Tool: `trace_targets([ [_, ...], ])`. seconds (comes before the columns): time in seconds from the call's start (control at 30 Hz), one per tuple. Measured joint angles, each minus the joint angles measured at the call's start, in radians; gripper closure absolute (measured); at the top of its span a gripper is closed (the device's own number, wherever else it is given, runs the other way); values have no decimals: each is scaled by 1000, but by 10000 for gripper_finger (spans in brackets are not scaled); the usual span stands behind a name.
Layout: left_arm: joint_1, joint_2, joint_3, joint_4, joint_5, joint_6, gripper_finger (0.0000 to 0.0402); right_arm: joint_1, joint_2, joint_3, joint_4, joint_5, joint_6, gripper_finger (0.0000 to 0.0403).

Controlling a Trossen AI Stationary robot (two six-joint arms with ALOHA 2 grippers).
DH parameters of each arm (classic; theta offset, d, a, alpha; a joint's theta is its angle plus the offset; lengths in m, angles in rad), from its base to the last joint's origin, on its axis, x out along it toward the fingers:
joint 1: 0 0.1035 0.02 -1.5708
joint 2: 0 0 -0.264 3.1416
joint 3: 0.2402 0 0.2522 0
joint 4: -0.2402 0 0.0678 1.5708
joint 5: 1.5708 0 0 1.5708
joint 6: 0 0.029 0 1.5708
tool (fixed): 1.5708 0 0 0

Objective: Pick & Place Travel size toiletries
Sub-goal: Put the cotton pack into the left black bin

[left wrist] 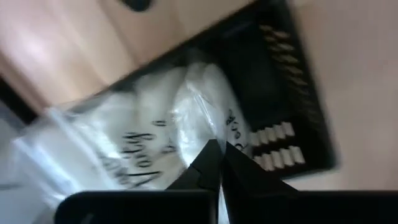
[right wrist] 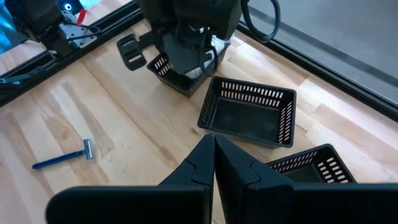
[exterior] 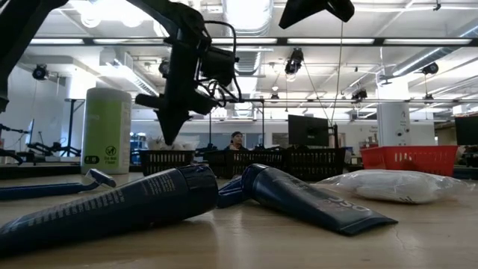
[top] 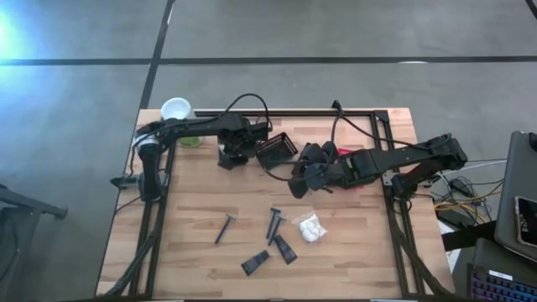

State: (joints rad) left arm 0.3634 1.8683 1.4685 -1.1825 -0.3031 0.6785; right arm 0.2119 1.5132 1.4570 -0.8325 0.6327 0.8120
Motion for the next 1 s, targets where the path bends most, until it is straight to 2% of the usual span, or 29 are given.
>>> trace_targets([
  [0.1, 0, 0, -3, 21, -51, 3, 381, 2, 1, 0, 1, 0, 0, 394],
  [0.43, 0, -3, 7, 55, -58, -38, 341, 20, 1, 0, 2, 49, -3, 394],
  [0.7, 0, -4, 6, 59, -68, -107, 278, 20, 1, 0, 1, 53, -10, 394],
  [0.93, 0, -28, 5, 58, -234, -107, 223, 19, 1, 0, 1, 79, -11, 394],
  [1.0, 1, -43, 5, 63, -240, -107, 214, 19, 1, 0, 1, 79, -11, 394],
])
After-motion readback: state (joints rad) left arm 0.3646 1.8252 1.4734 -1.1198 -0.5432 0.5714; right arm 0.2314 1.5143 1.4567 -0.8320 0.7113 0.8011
